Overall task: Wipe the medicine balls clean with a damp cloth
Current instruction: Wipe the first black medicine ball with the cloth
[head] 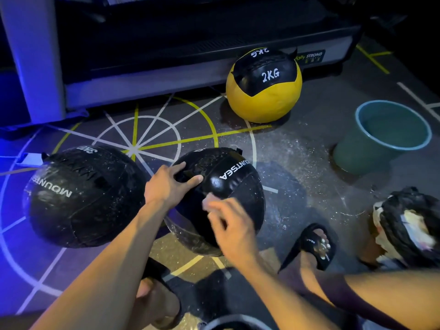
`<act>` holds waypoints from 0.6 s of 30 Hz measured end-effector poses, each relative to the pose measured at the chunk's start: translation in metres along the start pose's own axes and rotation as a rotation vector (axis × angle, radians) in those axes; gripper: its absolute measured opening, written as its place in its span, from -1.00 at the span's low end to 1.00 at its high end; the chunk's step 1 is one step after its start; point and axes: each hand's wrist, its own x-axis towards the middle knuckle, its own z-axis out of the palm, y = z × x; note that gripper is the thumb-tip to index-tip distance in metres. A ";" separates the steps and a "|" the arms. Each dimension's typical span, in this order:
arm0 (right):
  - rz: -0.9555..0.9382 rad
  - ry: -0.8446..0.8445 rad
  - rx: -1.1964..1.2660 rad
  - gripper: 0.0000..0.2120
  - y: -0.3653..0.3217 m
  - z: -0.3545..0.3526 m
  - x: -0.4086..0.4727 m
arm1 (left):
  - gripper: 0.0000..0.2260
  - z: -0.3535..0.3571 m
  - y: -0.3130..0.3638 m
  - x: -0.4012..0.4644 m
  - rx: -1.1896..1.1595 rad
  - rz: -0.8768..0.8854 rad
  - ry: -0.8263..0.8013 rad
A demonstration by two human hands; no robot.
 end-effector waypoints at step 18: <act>0.240 0.104 0.037 -0.78 0.048 -0.006 0.045 | -0.34 0.013 -0.037 -0.017 -0.153 0.014 0.038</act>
